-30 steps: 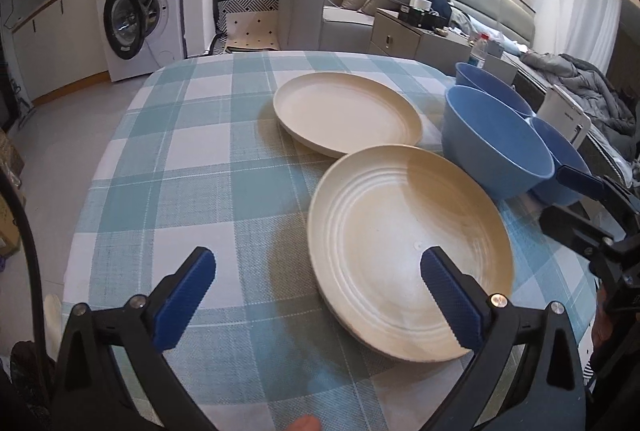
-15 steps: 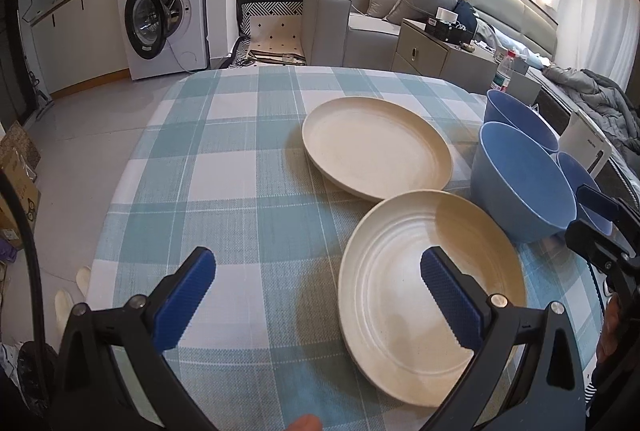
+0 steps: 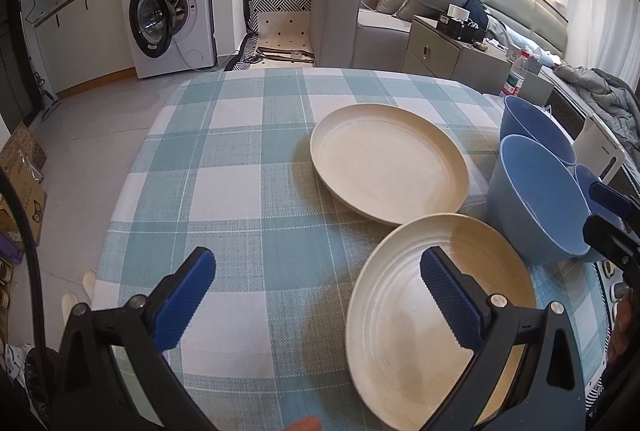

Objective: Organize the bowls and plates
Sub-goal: 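Pull both tools back from the placed cream plate, then move both tools forward to the rim of the other cream plate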

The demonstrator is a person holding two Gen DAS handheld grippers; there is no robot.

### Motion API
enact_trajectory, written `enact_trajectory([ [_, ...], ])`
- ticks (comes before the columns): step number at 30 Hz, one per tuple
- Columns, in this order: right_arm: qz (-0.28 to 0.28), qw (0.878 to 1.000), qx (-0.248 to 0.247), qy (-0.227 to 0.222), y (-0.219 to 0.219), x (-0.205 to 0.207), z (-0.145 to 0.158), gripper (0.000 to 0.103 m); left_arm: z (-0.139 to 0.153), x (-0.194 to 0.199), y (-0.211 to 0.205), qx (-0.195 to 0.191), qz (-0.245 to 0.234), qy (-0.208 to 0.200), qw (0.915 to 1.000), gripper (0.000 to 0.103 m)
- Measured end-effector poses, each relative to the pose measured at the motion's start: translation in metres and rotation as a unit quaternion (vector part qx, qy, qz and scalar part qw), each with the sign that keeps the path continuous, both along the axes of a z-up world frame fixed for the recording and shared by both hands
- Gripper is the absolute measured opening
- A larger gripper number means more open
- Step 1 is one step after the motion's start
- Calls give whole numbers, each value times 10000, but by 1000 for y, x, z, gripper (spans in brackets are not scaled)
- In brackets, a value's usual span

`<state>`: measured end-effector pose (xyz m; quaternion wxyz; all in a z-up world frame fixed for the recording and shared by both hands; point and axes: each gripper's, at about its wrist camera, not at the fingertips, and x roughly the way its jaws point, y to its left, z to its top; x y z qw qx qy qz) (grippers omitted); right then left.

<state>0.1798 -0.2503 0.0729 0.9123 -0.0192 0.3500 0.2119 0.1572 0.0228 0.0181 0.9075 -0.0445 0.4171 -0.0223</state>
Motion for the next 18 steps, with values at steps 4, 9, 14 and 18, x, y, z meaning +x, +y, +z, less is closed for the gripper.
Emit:
enact_trajectory([
  [4,21,10000,-3,-18,0,7,3,102,-2,7,1,-94,17,66,9999,103],
  [9,32,10000,-34,-18,0,18,6,102,-2,13,-2,-31,31,103,9999,102],
  [14,42,10000,-75,-36,0,29,9,102,-1,20,-3,-20,34,83,10000,102],
  [18,42,9999,-86,-30,-1,40,10,102,-3,26,-4,2,47,94,9999,102],
])
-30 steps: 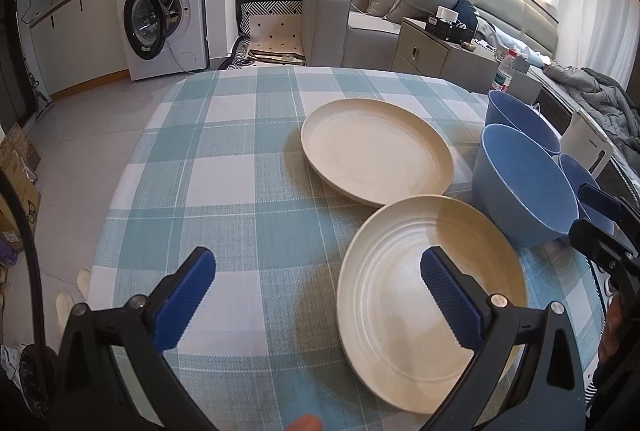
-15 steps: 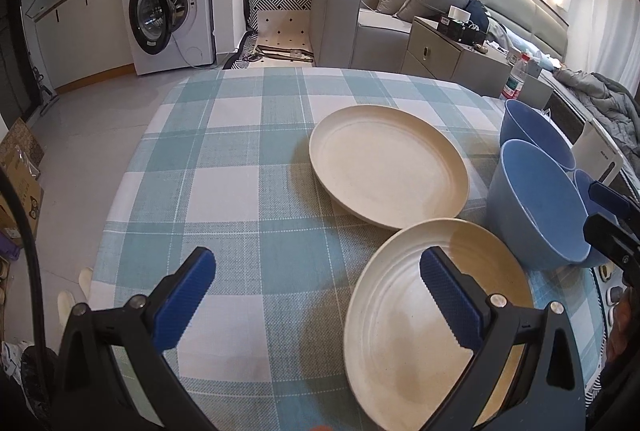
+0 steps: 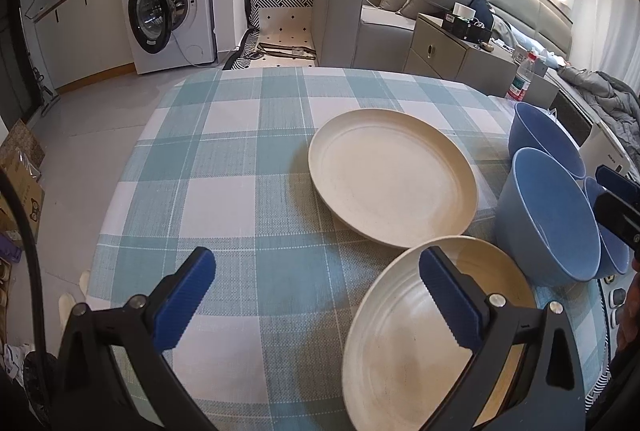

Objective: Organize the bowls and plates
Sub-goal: 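Move both tools forward to the rim of the other cream plate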

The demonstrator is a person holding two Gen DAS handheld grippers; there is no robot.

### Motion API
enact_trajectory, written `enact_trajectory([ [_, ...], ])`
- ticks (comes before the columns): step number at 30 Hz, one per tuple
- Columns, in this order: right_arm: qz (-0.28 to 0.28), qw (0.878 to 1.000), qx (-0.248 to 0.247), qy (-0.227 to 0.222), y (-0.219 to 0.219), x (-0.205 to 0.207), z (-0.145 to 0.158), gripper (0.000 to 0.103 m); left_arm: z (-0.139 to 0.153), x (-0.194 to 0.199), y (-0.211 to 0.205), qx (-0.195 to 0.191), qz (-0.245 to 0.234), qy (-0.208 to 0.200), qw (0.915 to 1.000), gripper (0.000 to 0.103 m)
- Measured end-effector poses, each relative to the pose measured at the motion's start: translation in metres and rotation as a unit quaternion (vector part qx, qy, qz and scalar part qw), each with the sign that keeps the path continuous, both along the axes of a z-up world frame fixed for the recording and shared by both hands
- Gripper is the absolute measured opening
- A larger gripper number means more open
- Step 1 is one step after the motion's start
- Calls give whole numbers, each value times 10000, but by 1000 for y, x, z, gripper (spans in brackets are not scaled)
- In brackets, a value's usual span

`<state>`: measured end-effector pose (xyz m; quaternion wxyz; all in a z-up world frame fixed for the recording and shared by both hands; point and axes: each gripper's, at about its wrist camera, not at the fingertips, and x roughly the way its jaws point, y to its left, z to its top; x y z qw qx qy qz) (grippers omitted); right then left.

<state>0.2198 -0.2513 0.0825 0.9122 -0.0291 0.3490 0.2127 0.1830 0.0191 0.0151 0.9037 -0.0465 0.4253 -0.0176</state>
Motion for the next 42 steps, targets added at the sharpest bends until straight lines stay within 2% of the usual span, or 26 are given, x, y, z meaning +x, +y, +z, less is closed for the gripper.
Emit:
enact_trajectory([
  [10,-54,9999,-1,136,-4,21,0,102,-9,18,1,-30,62,100,9999,101],
  [18,-121,9998,-17,169,-8,28,-1,102,-18,33,-3,99,78,218,9997,101],
  [29,16,9994,-168,292,0,48,-2,102,-29,48,-5,69,63,404,9991,89],
  [42,378,9955,-363,790,13,95,-7,102,-28,58,-5,-31,28,389,9992,88],
])
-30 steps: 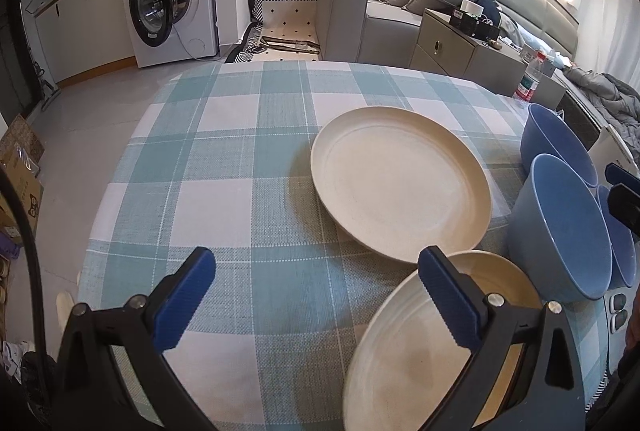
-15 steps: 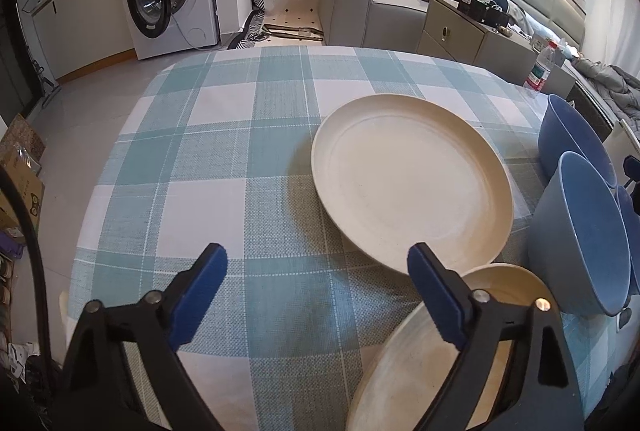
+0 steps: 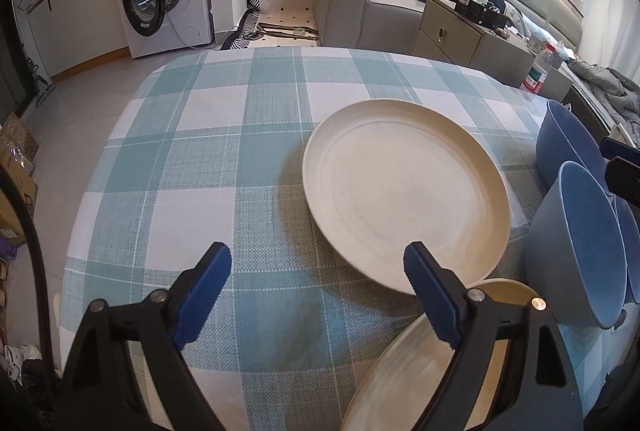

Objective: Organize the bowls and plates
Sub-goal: 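Move both tools forward to the rim of the other cream plate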

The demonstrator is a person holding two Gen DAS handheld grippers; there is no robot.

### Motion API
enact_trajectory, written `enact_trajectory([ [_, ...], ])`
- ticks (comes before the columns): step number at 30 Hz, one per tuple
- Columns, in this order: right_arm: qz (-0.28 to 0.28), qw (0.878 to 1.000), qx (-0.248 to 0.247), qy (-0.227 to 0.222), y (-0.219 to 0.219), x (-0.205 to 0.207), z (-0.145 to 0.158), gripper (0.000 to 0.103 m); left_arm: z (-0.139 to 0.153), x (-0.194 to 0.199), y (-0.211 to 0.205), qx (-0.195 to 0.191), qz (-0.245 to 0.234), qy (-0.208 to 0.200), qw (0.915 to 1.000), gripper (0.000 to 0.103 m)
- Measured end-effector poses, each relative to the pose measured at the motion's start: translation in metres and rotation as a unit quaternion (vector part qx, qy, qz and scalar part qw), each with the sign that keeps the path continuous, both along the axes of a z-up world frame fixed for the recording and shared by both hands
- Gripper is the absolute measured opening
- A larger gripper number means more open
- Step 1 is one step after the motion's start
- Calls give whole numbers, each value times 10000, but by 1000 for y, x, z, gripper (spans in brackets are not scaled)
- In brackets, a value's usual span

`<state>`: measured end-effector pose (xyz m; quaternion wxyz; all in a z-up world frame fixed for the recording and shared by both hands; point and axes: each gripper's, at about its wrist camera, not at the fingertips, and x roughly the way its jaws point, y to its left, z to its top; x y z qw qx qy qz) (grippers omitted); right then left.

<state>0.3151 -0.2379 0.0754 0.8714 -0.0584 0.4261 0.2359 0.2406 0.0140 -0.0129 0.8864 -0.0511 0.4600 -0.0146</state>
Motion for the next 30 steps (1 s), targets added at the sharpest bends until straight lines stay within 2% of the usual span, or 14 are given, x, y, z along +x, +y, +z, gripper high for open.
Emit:
enact_trajectory([
  [18,512,9962,-502,495,22,47,-27,101,-5,10,3,-30,34,71,10000,88],
  [23,605,9944,-557,661,28,58,-33,89,-8,12,3,-48,20,88,9999,88],
  [30,743,9901,-710,961,38,71,-45,81,-10,16,3,-55,-8,124,9999,87],
])
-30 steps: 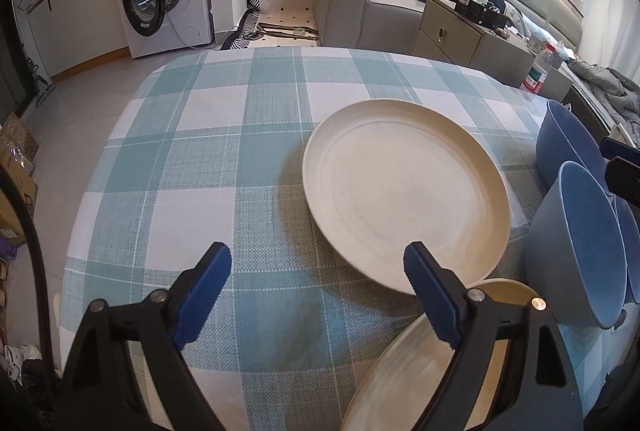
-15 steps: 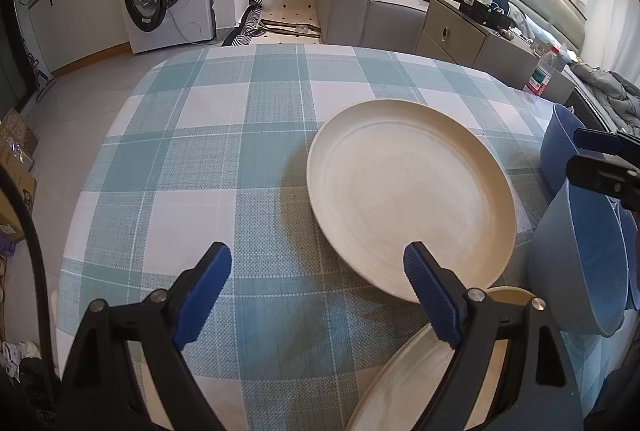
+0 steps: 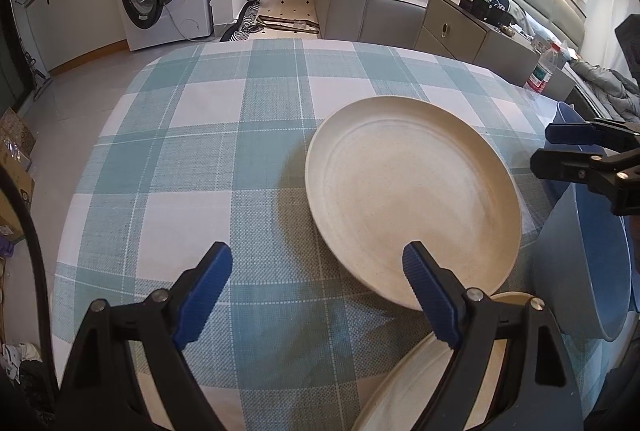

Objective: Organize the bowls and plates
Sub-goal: 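Move both tools forward to the rim of the other cream plate, then close both tools on the rim of the second cream plate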

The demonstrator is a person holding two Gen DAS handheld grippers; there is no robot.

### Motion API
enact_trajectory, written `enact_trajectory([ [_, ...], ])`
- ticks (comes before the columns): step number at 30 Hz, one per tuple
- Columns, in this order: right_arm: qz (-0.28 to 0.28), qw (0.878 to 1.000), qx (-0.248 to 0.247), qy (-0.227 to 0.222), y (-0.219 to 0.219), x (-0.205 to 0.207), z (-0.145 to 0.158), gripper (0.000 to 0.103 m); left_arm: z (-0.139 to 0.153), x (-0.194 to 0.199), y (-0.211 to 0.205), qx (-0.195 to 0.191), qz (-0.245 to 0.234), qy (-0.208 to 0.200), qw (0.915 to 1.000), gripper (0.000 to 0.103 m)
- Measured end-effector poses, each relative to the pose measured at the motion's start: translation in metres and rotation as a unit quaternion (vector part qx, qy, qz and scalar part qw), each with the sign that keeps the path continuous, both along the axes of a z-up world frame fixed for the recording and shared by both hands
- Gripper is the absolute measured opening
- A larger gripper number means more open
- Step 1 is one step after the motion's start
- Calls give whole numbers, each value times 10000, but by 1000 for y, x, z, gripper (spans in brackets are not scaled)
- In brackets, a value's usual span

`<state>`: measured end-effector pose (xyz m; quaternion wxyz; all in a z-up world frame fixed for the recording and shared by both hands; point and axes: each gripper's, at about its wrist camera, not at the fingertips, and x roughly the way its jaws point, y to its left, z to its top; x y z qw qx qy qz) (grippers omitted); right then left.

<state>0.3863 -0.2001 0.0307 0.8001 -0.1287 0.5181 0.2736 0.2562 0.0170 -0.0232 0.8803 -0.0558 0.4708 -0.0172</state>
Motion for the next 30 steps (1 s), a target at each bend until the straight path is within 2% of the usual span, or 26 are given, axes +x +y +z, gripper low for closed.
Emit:
enact_trajectory([
  [4,83,9998,-161,101,6,6,-5,75,-1,2,1,3,-12,26,10000,86],
  [7,99,9994,-270,216,10,11,-11,69,-4,4,1,-30,-18,104,9999,74],
  [8,96,9991,-323,265,11,12,-13,68,-5,5,1,-42,-10,136,9999,74],
  [15,113,9970,-466,610,17,23,-30,65,-11,7,0,-27,-31,217,9998,72],
  [19,112,9951,-551,815,18,30,-41,58,-14,9,-1,-33,-46,277,9996,64],
  [23,104,9939,-586,927,17,32,-48,57,-18,11,-2,-33,-58,332,9994,64],
  [30,157,9926,-627,1027,19,33,-55,50,-23,14,-3,-92,-122,449,9989,52],
])
